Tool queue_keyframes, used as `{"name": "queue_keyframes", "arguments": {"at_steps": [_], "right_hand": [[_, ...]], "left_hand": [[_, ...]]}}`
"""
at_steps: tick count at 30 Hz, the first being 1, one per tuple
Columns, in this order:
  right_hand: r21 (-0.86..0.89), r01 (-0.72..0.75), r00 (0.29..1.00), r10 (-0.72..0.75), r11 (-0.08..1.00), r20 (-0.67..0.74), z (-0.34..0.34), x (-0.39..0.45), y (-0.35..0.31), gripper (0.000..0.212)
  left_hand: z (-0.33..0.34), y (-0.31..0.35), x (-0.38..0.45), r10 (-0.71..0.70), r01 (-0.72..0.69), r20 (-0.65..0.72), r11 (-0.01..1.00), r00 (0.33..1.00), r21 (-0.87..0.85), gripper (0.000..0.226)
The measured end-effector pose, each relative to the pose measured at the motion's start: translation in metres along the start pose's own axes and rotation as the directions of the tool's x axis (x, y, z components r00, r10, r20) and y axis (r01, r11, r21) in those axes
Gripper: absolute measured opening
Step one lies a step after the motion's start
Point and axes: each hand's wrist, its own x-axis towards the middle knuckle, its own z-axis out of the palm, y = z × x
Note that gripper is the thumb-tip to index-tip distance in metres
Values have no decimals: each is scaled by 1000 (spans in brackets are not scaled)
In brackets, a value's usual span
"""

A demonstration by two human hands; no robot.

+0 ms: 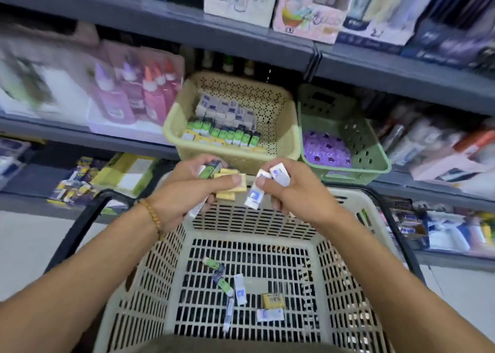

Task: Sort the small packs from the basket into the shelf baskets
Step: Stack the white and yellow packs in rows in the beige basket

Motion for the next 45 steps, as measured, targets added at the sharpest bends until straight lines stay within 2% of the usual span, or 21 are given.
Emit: {"name": "queue_keyframes", "arguments": {"at_steps": [6, 9, 12, 14, 16, 17, 20, 24, 26, 28, 30, 33, 36, 38, 40, 42, 45], "right_hand": [[21, 73, 985, -68, 997, -161, 7, 66, -41, 8], [2, 6, 982, -6, 1000, -191, 10, 113, -40, 16], [-4, -154, 952, 147, 988, -269, 7, 157, -31, 32], [22, -151, 940, 151, 988, -305, 2, 183, -25, 32], [14, -148, 931, 144, 989, -335, -6, 205, -22, 23], [-14, -174, 927, 159, 985, -340, -10, 213, -21, 18], [-120, -246, 937, 204, 962, -284, -13, 230, -15, 23], [-205, -210, 958, 160, 956, -236, -10, 242, -10, 28], [-147, -215, 943, 167, 965, -286, -10, 245, -11, 31], [85, -218, 912, 234, 972, -337, -13, 247, -9, 30], [321, -176, 900, 284, 931, -332, -16, 246, -9, 25], [415, -157, 903, 300, 896, -307, -16, 246, -10, 29], [510, -166, 926, 311, 844, -214, -11, 253, -15, 31], [517, -174, 949, 282, 838, -139, -1, 258, -25, 23], [527, -154, 964, 244, 836, -103, 11, 266, -33, 5], [501, -129, 969, 217, 856, -121, 21, 271, -41, 8], [340, -121, 970, 183, 932, -157, 31, 272, -49, 19]], "left_hand": [[-38, 40, 9, 128, -140, -120, 985, 985, -97, 32], [-52, 44, 19, 141, -167, -188, 978, 972, -128, 38], [-63, 45, 29, 139, -182, -237, 968, 962, -172, 43], [-67, 46, 32, 145, -191, -244, 965, 959, -178, 43], [-68, 47, 35, 142, -193, -242, 959, 960, -206, 43], [-67, 47, 37, 135, -191, -240, 956, 961, -225, 41], [-66, 46, 41, 111, -171, -229, 949, 967, -264, 34], [-64, 47, 43, 83, -155, -249, 945, 965, -287, 32], [-63, 49, 43, 78, -155, -252, 942, 964, -299, 30], [-62, 51, 41, 73, -151, -244, 937, 967, -314, 30], [-62, 53, 39, 75, -152, -231, 930, 970, -334, 35], [-61, 56, 35, 78, -156, -225, 922, 971, -355, 48], [-61, 57, 36, 75, -155, -225, 919, 972, -363, 40], [-63, 57, 37, 69, -156, -238, 916, 969, -369, 33], [-65, 56, 38, 64, -158, -251, 913, 966, -377, 32], [-67, 55, 38, 63, -166, -268, 909, 961, -383, 32], [-70, 54, 38, 63, -174, -283, 905, 957, -388, 31]]}}
